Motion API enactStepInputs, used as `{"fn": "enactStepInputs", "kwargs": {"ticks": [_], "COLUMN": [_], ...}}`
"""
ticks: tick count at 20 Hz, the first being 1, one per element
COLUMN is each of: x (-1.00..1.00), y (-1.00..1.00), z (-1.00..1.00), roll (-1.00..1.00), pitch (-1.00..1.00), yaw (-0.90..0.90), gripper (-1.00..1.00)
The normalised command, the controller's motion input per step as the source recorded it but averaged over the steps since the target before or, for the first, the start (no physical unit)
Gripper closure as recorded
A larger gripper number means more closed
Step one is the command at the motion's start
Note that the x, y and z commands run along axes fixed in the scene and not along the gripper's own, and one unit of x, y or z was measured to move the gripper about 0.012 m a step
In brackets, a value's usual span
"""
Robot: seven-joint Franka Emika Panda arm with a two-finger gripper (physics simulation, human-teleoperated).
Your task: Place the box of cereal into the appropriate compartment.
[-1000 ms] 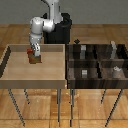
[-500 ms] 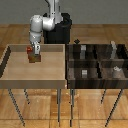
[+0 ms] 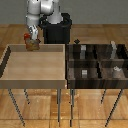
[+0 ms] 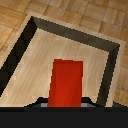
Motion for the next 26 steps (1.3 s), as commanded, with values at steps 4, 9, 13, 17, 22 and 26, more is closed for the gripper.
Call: {"fn": "enactStepInputs", "kwargs": {"ticks": [4, 9, 13, 17, 22, 26], "x": [0.0, 0.0, 0.0, 0.0, 0.0, 0.0], "y": [0.25, 1.0, 1.0, 1.0, 1.0, 1.0], "z": [0.5, 0.0, 0.0, 0.0, 0.0, 0.0], "roll": [0.0, 0.0, 0.0, 0.0, 0.0, 0.0], "pitch": [0.0, 0.0, 0.0, 0.0, 0.0, 0.0], "yaw": [0.0, 0.0, 0.0, 0.0, 0.0, 0.0], "gripper": [1.0, 1.0, 1.0, 1.0, 1.0, 1.0]}}
